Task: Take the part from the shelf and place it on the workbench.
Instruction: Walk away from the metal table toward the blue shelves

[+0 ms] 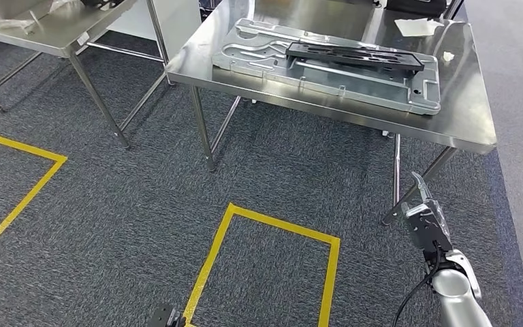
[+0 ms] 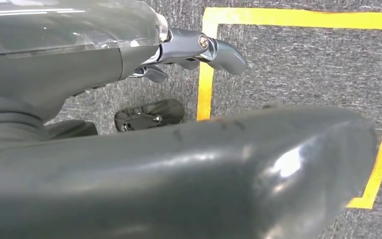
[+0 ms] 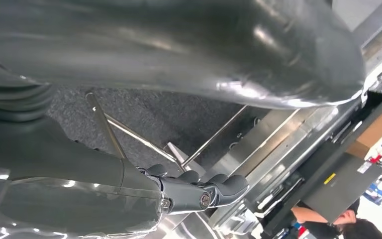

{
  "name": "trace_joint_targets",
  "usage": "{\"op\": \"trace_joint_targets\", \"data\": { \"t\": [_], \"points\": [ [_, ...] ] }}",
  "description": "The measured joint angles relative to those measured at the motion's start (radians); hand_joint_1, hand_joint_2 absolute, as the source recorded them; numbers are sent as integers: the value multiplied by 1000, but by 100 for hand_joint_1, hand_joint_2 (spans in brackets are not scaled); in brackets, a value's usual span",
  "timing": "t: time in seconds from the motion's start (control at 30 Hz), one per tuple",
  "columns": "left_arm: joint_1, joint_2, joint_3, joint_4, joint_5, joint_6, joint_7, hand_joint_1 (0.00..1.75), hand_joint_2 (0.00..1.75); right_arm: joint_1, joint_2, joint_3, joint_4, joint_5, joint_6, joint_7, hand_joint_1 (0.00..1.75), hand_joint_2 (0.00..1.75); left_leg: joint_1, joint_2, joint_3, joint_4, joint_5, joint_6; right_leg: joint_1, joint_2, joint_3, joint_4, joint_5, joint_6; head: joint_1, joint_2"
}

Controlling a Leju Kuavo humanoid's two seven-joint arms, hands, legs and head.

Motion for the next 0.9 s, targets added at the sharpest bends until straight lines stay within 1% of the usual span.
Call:
{"op": "trace_joint_targets", "data": {
  "t": [0.03,0.07,0.1,0.2,0.37,0.57,0.7,0.8,0.9],
  "points": [
    [-3,0,0,0,0,1,1,0,0,-11,-1,0,10,-2,1,0,0,0,-2,0,-5,4,0,-4,3,0,27,-49,8,-6,0,0],
    [-4,0,1,0,2,2,2,0,0,-18,-1,1,20,-3,0,-1,0,0,-3,0,-9,8,-1,-7,5,0,39,-75,8,-11,0,0],
    [-4,1,1,0,4,3,1,0,0,-21,0,4,28,-2,-2,-3,0,0,-5,0,-13,11,-1,-9,7,0,41,-82,6,-13,0,0],
    [6,4,5,0,12,6,-9,0,0,-24,9,24,51,4,-13,-13,0,0,-3,1,-17,11,1,-9,9,2,38,-83,9,-16,0,0],
    [22,15,13,0,18,11,-28,0,0,-61,25,73,99,18,-38,-28,0,0,1,2,-18,6,9,-22,13,2,31,-81,13,-25,0,0],
    [38,26,25,0,25,15,-36,0,0,-80,35,105,127,21,-63,-26,0,0,3,1,-19,5,13,-29,15,1,30,-80,15,-28,0,0],
    [40,26,26,0,17,17,-38,0,0,-64,35,108,134,20,-83,-31,0,175,4,1,-18,5,13,-30,15,1,30,-80,15,-28,0,0],
    [43,26,26,0,6,17,-40,0,0,-25,27,108,127,19,-98,-29,0,175,3,0,-19,5,13,-29,14,0,30,-80,15,-28,0,0],
    [45,26,25,0,1,17,-40,0,0,19,15,105,112,-4,-90,-33,0,175,3,0,-19,6,13,-29,14,0,30,-80,15,-28,0,0]
  ]
}}
